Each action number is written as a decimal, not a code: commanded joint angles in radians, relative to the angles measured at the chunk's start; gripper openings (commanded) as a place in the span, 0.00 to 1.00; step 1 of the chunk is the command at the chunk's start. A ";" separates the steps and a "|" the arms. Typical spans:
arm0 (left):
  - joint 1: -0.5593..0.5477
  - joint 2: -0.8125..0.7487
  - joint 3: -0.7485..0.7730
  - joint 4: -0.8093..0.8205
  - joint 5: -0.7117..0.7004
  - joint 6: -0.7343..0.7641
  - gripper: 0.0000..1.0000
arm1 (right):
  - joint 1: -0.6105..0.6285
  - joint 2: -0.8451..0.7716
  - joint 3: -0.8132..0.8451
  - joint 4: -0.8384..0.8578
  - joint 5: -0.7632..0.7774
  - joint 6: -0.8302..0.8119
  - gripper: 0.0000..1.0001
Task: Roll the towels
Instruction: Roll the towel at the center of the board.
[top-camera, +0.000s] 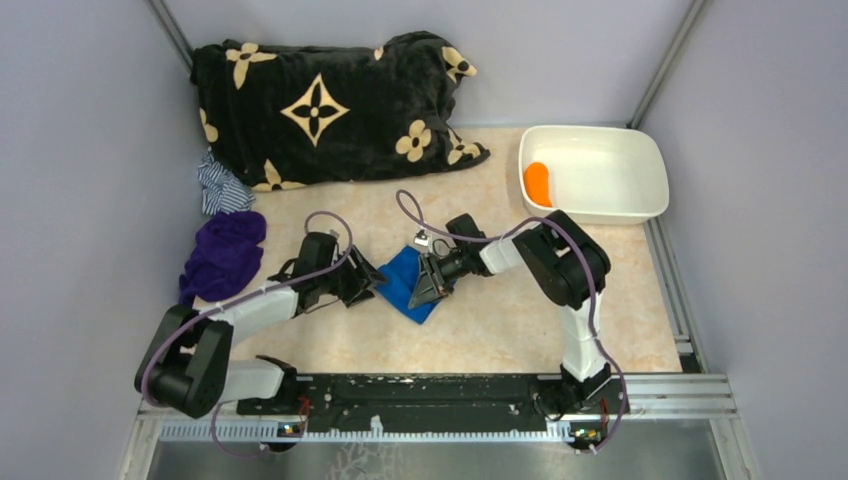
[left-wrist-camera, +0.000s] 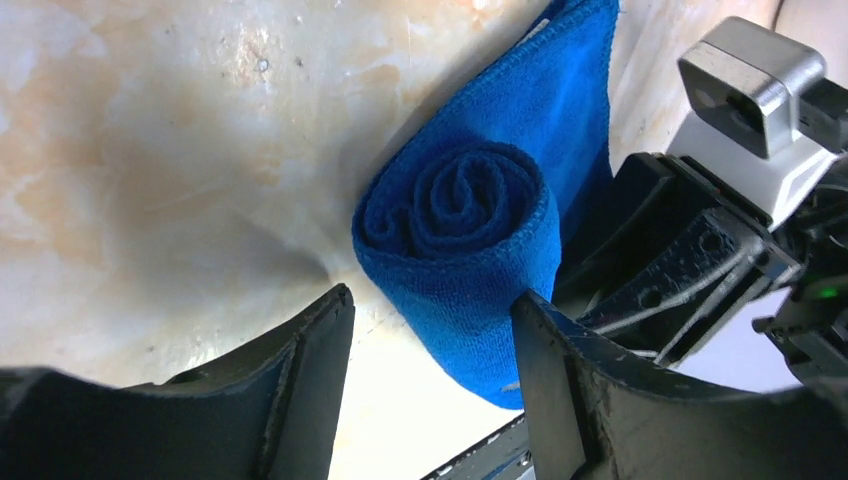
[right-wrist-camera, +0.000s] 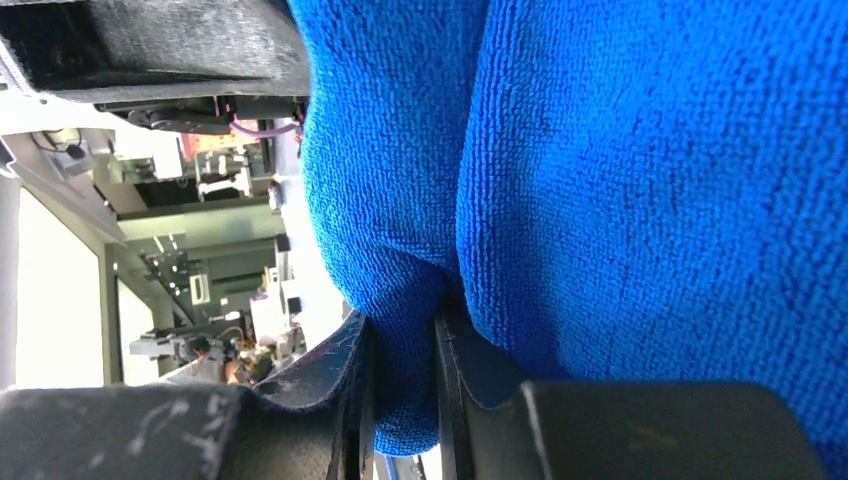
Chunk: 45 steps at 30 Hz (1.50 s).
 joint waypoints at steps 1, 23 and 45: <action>-0.004 0.081 0.034 0.035 0.003 0.021 0.63 | 0.001 -0.044 -0.052 -0.170 0.199 -0.090 0.24; -0.032 0.190 0.049 -0.020 -0.031 0.050 0.61 | 0.505 -0.500 0.088 -0.461 1.371 -0.519 0.55; -0.033 0.219 0.081 -0.035 -0.063 0.085 0.67 | 0.515 -0.209 0.058 -0.515 1.435 -0.508 0.43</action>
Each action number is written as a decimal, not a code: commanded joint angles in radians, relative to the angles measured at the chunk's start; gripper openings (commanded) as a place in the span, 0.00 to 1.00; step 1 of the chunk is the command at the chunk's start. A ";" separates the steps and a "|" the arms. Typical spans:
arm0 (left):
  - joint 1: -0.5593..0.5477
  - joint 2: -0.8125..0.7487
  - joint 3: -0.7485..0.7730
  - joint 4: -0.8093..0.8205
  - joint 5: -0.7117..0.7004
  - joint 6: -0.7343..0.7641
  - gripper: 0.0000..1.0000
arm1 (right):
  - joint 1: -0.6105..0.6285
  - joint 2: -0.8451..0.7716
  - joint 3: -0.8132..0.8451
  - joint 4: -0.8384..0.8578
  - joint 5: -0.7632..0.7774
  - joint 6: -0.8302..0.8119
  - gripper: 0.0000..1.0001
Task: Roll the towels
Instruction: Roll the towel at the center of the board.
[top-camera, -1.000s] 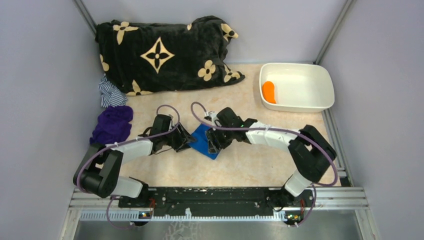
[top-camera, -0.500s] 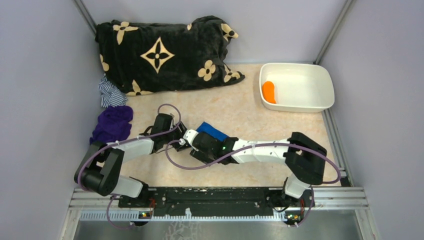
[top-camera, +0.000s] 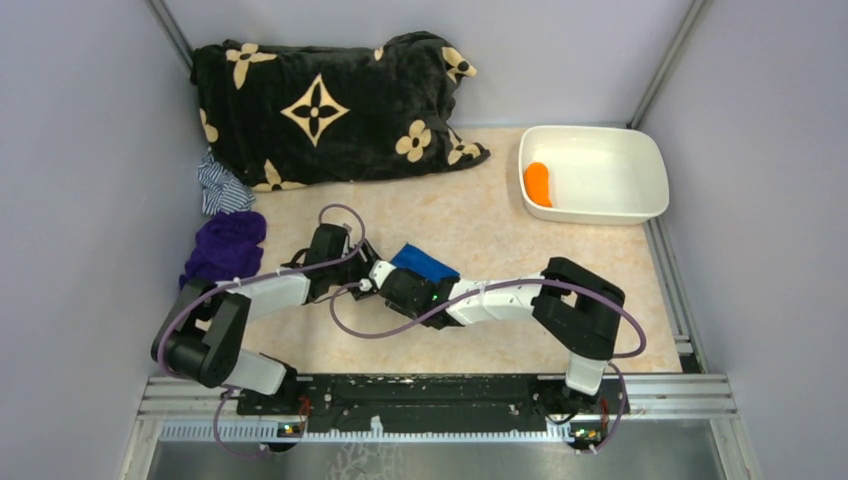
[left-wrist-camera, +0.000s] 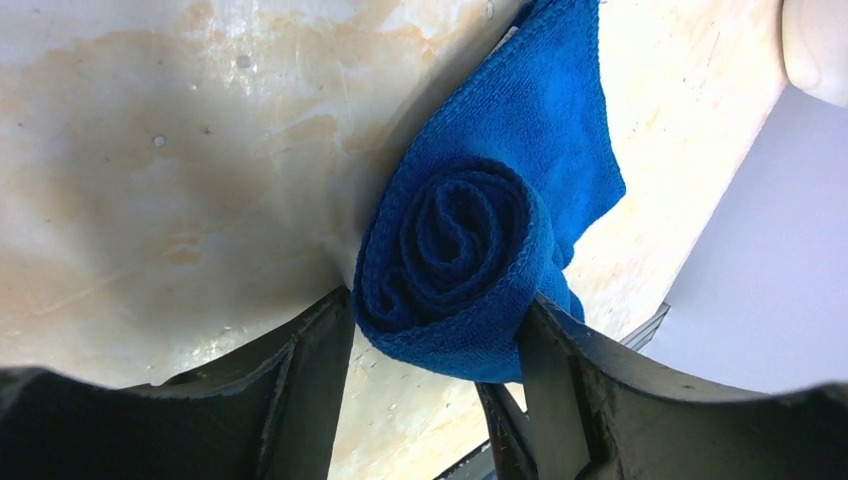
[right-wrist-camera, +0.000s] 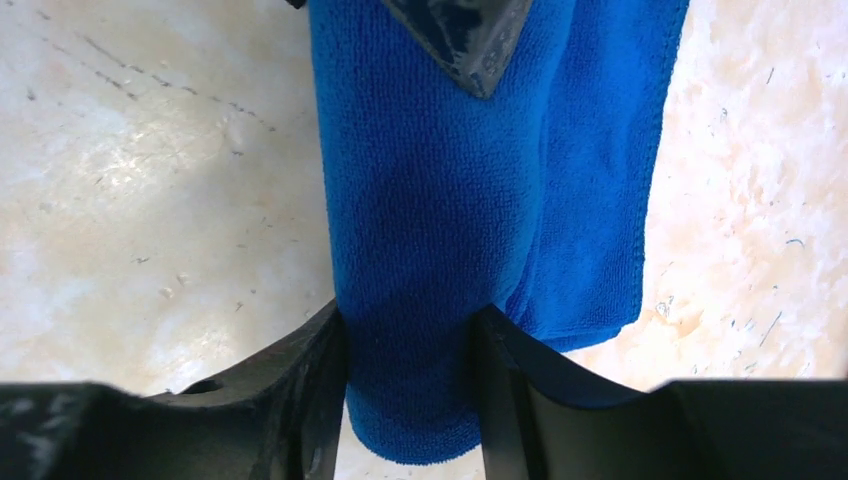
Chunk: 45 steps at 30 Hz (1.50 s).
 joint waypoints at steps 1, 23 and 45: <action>-0.004 0.040 -0.001 -0.103 -0.105 0.066 0.67 | -0.043 0.046 -0.021 -0.091 -0.099 0.067 0.40; -0.004 -0.409 -0.127 -0.179 -0.105 -0.005 0.71 | -0.407 0.173 0.031 -0.011 -1.287 0.254 0.07; -0.004 -0.184 -0.140 -0.152 -0.179 -0.048 0.65 | -0.459 0.083 0.114 -0.178 -0.982 0.186 0.47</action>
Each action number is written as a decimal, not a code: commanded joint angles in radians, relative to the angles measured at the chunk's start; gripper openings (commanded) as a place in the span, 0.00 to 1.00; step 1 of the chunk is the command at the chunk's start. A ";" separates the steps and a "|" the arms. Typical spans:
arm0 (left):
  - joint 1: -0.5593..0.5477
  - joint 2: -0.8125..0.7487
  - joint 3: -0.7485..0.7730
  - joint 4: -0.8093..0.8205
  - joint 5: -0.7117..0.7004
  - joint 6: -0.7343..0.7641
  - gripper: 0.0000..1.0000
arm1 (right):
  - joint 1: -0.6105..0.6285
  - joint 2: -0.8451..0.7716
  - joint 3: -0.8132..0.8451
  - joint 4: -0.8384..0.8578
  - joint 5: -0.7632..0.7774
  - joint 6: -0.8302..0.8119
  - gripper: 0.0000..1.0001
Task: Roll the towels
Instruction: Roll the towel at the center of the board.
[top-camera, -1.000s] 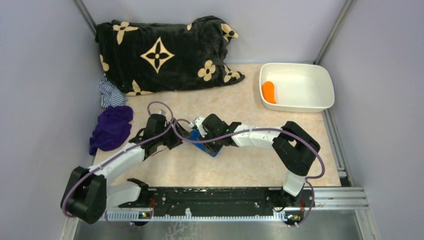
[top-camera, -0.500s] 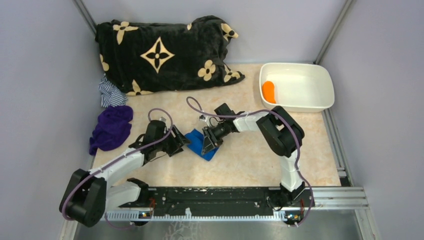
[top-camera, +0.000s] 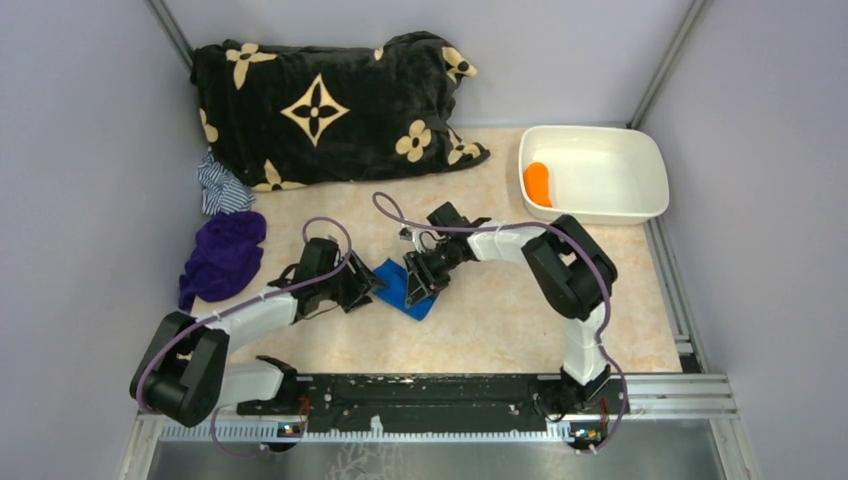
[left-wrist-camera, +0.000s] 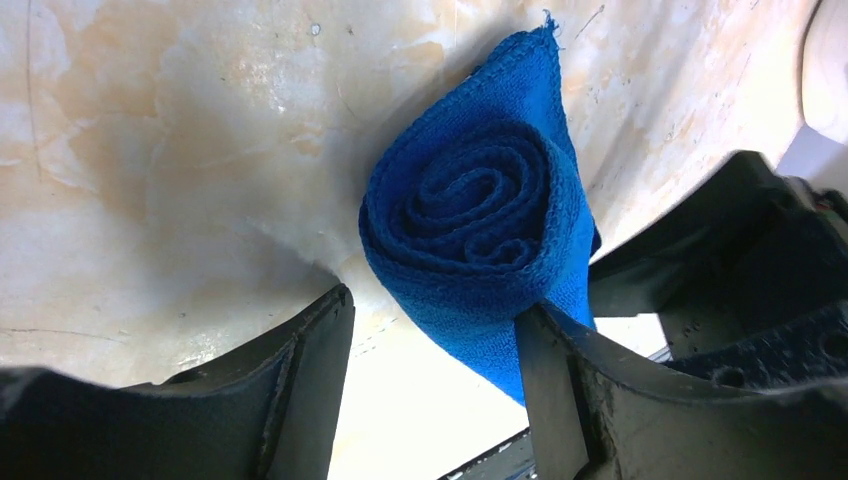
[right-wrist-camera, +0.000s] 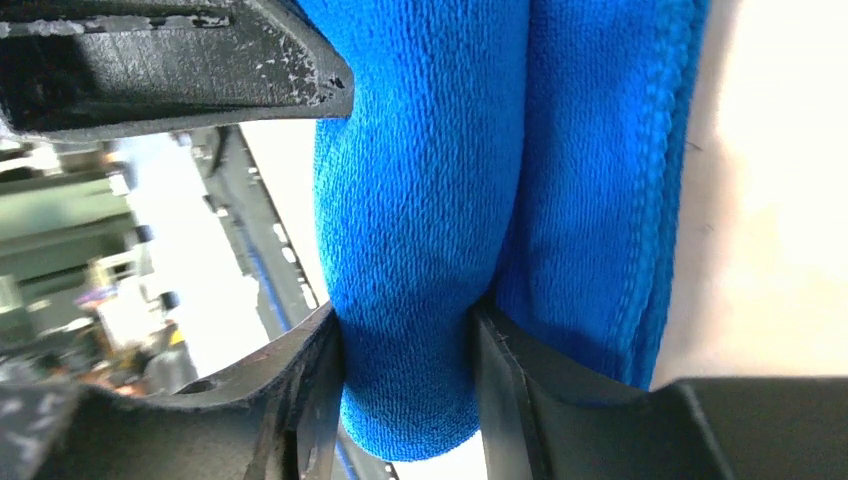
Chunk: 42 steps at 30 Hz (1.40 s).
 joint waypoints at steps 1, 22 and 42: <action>-0.001 0.009 -0.028 -0.075 -0.081 -0.001 0.65 | 0.035 -0.161 -0.019 -0.142 0.370 -0.105 0.49; 0.000 0.044 -0.006 -0.086 -0.078 0.015 0.65 | 0.508 -0.305 -0.019 -0.039 1.173 -0.413 0.58; 0.017 0.074 0.042 -0.091 -0.054 0.073 0.67 | 0.396 -0.082 -0.059 -0.019 1.126 -0.405 0.52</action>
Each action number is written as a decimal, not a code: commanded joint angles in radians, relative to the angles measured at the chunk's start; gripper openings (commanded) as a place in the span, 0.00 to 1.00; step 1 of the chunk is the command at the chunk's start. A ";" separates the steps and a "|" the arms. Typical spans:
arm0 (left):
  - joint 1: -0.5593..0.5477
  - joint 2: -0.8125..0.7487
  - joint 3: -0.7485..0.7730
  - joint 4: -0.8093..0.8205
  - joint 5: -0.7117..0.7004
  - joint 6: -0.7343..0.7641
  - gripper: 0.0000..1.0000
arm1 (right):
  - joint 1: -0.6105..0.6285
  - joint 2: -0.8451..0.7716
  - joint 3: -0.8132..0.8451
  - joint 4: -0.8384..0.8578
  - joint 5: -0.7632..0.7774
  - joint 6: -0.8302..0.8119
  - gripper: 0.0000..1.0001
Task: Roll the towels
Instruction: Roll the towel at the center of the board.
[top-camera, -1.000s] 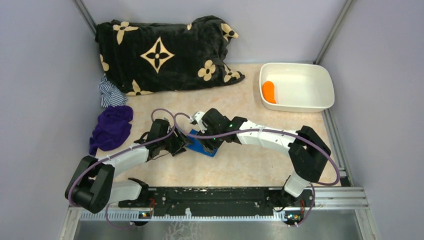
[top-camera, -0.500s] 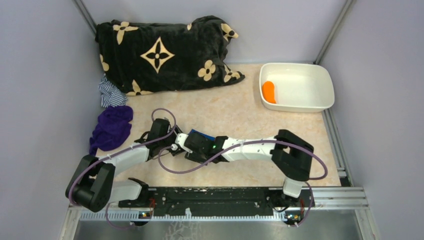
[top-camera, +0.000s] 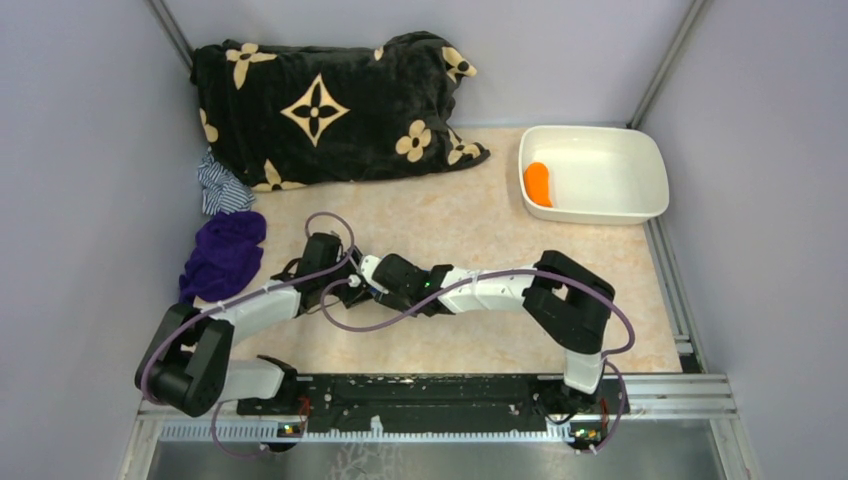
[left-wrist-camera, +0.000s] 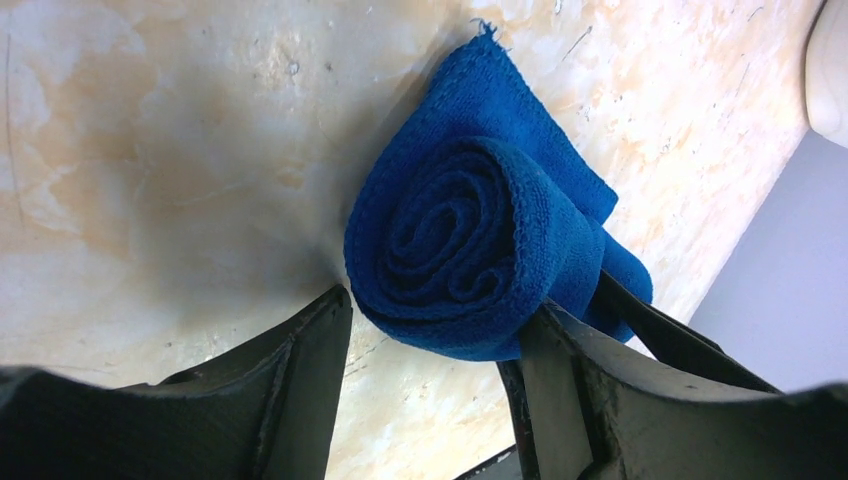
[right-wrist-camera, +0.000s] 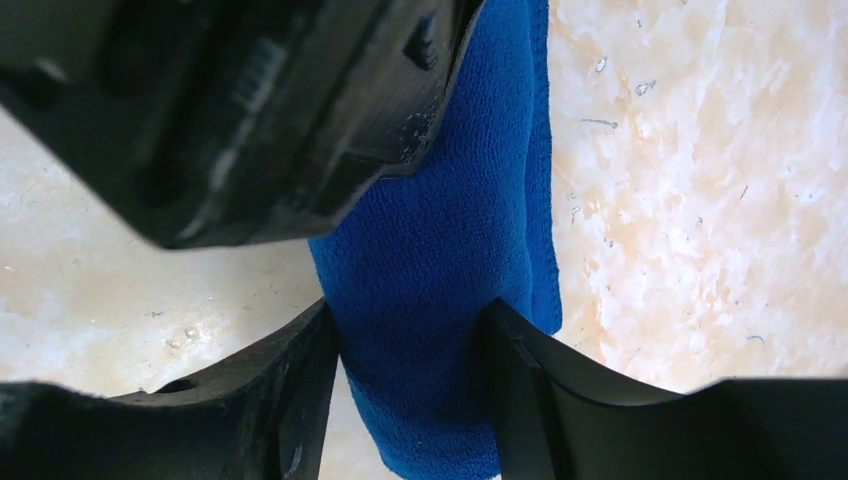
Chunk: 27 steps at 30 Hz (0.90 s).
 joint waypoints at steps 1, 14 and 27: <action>0.017 0.033 0.012 -0.091 -0.043 0.071 0.68 | -0.050 0.069 -0.023 -0.075 -0.094 0.023 0.51; 0.035 -0.094 -0.004 -0.043 0.003 0.023 0.72 | -0.161 0.073 0.010 -0.161 -0.484 0.160 0.22; 0.035 -0.055 -0.053 0.213 0.042 -0.090 0.71 | -0.249 0.128 0.060 -0.154 -0.800 0.400 0.20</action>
